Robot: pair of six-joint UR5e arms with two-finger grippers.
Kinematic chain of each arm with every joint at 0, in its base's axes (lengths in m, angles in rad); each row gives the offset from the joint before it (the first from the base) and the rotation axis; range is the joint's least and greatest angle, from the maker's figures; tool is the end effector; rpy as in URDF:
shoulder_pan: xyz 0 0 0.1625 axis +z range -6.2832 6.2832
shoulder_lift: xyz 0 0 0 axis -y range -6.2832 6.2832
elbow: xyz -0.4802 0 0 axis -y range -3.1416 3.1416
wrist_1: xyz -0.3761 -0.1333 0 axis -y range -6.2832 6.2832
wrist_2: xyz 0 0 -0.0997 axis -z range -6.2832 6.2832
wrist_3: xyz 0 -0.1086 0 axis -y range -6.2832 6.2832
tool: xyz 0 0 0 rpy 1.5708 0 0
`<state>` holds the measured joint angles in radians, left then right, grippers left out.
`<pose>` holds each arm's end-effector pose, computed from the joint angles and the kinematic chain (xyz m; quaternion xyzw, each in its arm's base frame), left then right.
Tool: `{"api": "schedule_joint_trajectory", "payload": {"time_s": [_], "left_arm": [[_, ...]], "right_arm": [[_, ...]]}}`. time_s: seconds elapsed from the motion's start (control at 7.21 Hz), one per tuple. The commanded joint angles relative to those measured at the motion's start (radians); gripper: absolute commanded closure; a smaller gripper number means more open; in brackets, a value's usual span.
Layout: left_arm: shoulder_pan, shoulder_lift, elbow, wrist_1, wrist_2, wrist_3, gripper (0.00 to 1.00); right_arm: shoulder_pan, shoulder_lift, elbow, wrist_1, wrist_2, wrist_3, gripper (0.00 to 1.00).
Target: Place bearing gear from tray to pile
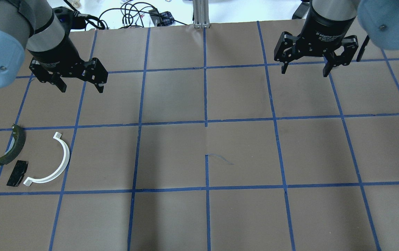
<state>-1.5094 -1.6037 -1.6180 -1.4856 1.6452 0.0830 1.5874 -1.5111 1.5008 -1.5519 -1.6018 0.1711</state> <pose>-0.0949 -0.4977 0.5046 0.0107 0.9992 0.0001 0.0373 0.1383 -0.5013 0.5363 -0.0771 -0.9969 -0.0028 0.0158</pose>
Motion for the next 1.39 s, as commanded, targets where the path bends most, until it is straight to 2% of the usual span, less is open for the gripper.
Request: {"api": "schedule_joint_trajectory", "payload": {"time_s": [0.0, 0.14, 0.28, 0.56, 0.69, 0.97, 1.11, 1.25], "left_arm": [[0.000, -0.008, 0.006, 0.008, -0.002, -0.008, 0.00], [0.000, -0.007, 0.004, 0.011, -0.002, -0.008, 0.00], [0.000, 0.004, 0.004, 0.011, -0.001, -0.008, 0.00], [0.000, -0.001, 0.003, 0.011, -0.001, -0.006, 0.00], [0.000, -0.002, 0.004, 0.013, -0.002, -0.008, 0.00], [0.000, -0.002, 0.003, 0.016, -0.001, -0.008, 0.00], [0.000, -0.005, 0.001, 0.016, -0.001, -0.008, 0.00], [0.000, 0.002, -0.002, 0.016, -0.001, -0.006, 0.00]], "right_arm": [[-0.021, 0.002, -0.005, -0.010, -0.021, -0.076, 0.00], [-0.074, 0.002, -0.005, -0.002, -0.021, -0.076, 0.00], [-0.171, 0.002, -0.004, 0.004, -0.021, -0.155, 0.00], [-0.417, 0.029, 0.006, -0.011, -0.009, -0.563, 0.00], [-0.549, 0.085, 0.006, -0.023, 0.000, -0.769, 0.00], [-0.682, 0.187, 0.004, -0.199, 0.029, -1.083, 0.00], [-0.770, 0.253, 0.004, -0.267, 0.034, -1.181, 0.00], [-0.826, 0.317, 0.004, -0.348, 0.057, -1.190, 0.00]]}}
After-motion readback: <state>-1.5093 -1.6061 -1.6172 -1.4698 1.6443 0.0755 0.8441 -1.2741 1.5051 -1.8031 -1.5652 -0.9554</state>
